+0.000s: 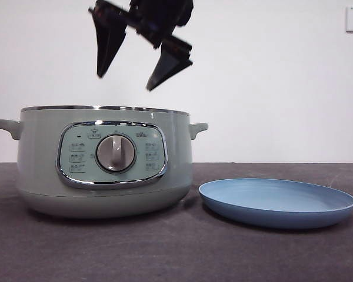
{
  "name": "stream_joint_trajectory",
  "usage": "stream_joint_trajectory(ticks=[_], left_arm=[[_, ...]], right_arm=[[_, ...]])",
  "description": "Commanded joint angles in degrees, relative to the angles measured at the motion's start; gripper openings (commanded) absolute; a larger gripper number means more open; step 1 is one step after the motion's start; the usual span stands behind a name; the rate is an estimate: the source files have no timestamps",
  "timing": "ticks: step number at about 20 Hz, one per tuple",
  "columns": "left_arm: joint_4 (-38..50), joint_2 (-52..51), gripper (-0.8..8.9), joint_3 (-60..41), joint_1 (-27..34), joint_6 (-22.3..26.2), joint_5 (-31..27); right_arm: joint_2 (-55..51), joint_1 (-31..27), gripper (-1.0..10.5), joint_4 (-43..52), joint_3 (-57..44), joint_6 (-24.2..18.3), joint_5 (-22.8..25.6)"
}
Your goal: Take the potato out from the steamer,put the potato on the plate,close the lid
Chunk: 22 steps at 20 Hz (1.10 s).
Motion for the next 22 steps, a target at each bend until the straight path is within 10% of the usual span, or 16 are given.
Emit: stream_joint_trajectory(ticks=[1, 16, 19, 22], left_arm=[[-3.2, -0.9, -0.09, 0.3, 0.2, 0.6, -0.1], [-3.2, -0.9, -0.08, 0.3, 0.2, 0.0, 2.9], [-3.2, -0.9, -0.08, 0.3, 0.2, -0.8, 2.9], [-3.2, -0.9, -0.08, 0.3, 0.2, -0.8, 2.9]], right_arm=[[2.8, 0.5, 5.6, 0.1, 0.1, -0.2, 0.1], [11.9, 1.7, 4.7, -2.6, 0.1, -0.2, 0.0], [12.0, 2.3, 0.6, -1.6, 0.1, -0.8, 0.1], [11.9, 2.7, -0.1, -2.2, 2.1, -1.5, 0.2]])
